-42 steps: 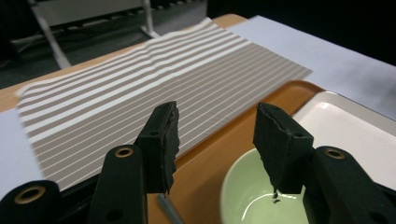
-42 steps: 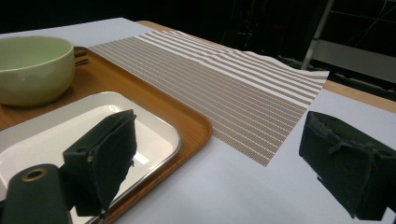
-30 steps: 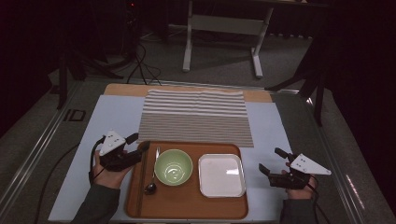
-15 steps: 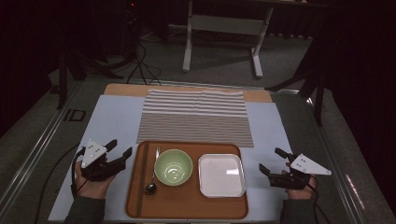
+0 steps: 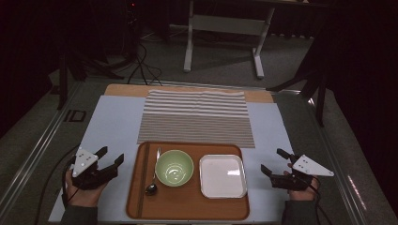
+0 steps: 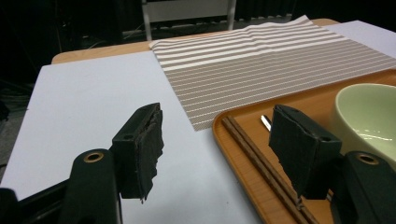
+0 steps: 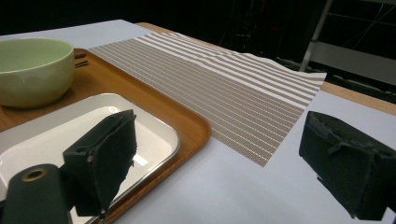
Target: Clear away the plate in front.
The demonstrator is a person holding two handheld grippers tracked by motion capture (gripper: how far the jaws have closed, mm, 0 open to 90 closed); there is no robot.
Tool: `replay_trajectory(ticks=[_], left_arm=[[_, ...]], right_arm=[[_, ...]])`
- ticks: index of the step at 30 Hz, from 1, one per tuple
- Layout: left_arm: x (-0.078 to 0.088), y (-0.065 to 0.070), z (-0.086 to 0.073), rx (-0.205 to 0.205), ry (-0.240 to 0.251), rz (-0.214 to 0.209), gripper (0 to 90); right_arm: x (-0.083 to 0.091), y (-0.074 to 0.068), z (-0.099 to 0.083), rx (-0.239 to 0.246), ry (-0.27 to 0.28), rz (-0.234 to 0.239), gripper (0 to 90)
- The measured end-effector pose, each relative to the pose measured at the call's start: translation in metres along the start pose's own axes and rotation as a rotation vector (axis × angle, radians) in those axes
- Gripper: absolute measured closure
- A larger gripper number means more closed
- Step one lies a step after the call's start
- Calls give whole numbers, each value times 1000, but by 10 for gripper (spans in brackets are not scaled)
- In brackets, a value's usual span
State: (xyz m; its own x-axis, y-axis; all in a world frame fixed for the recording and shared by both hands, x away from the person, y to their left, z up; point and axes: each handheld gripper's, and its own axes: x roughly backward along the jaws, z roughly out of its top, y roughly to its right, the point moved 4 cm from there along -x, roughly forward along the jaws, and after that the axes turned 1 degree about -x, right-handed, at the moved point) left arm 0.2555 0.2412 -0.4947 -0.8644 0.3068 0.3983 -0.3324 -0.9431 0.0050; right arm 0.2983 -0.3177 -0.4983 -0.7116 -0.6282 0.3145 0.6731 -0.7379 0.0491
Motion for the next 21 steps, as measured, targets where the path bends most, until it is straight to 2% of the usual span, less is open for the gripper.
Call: replay_trajectory(ticks=[10, 16, 21], left_arm=[[10, -11, -2, 37, 36, 34, 322], [13, -19, -5, 50, 33, 46, 321], [13, -20, -6, 42, 23, 57, 321]], right_arm=[[1, 0, 0, 2, -1, -5, 107], [1, 0, 0, 3, 1, -8, 107], [1, 1, 0, 4, 2, -9, 107]])
